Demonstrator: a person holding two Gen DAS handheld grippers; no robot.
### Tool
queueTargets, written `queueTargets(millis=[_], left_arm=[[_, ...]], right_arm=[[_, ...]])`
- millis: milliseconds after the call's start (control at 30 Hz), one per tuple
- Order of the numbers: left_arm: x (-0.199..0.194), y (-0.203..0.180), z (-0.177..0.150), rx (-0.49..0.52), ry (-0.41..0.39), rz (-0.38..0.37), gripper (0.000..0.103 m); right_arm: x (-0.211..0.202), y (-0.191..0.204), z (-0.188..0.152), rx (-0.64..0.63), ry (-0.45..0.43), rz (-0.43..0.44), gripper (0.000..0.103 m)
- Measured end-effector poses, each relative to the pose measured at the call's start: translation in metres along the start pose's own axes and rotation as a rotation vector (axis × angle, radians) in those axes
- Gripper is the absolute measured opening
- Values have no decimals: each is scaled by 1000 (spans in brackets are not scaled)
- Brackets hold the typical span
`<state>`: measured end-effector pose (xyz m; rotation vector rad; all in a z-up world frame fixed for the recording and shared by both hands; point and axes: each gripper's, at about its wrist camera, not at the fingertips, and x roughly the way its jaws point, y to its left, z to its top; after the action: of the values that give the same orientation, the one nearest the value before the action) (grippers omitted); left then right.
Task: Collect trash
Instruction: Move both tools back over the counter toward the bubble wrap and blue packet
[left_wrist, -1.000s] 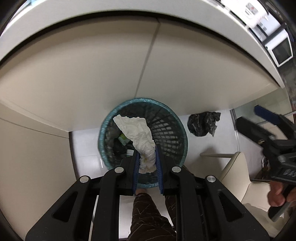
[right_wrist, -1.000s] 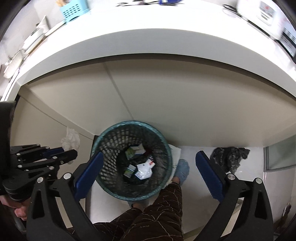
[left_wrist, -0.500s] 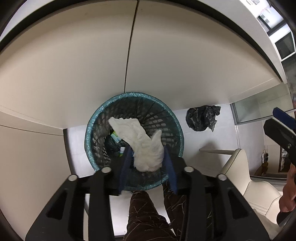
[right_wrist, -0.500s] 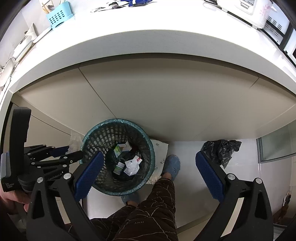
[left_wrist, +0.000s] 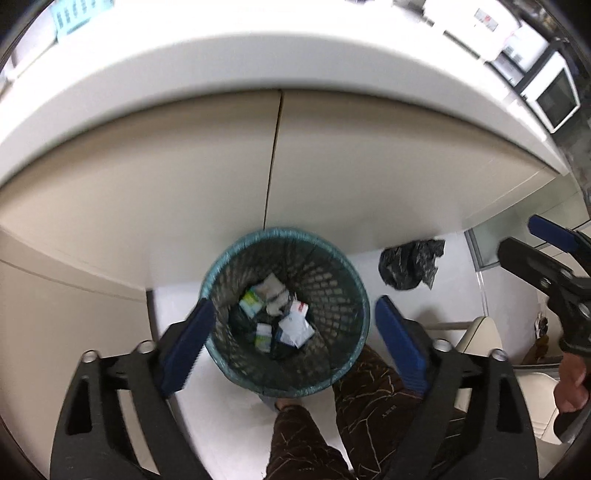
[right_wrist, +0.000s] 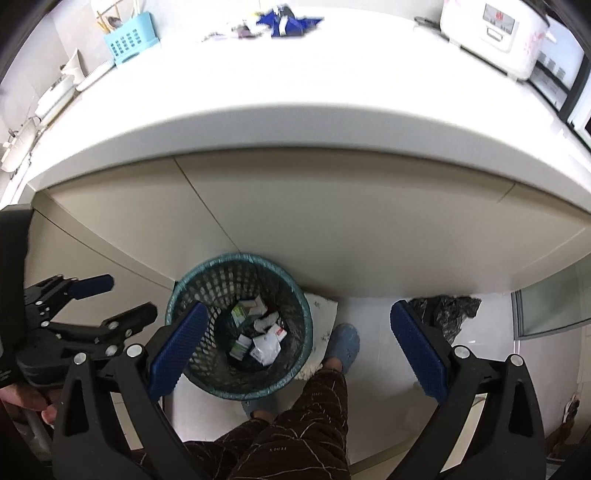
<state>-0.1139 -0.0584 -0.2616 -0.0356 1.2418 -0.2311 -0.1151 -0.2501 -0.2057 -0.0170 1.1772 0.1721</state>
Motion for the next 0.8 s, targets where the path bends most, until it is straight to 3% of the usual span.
queueTargets(millis=[133, 400, 800], left_arm=[[-34, 0, 12, 2, -58, 3, 97], [-89, 6, 39, -41, -128, 26, 97], [-120, 23, 105, -142, -190, 81, 97]], right_arm=[[-22, 0, 18, -2, -51, -4, 95], [-57, 3, 60, -21, -122, -26, 95], [-68, -11, 135, -41, -142, 13, 95]])
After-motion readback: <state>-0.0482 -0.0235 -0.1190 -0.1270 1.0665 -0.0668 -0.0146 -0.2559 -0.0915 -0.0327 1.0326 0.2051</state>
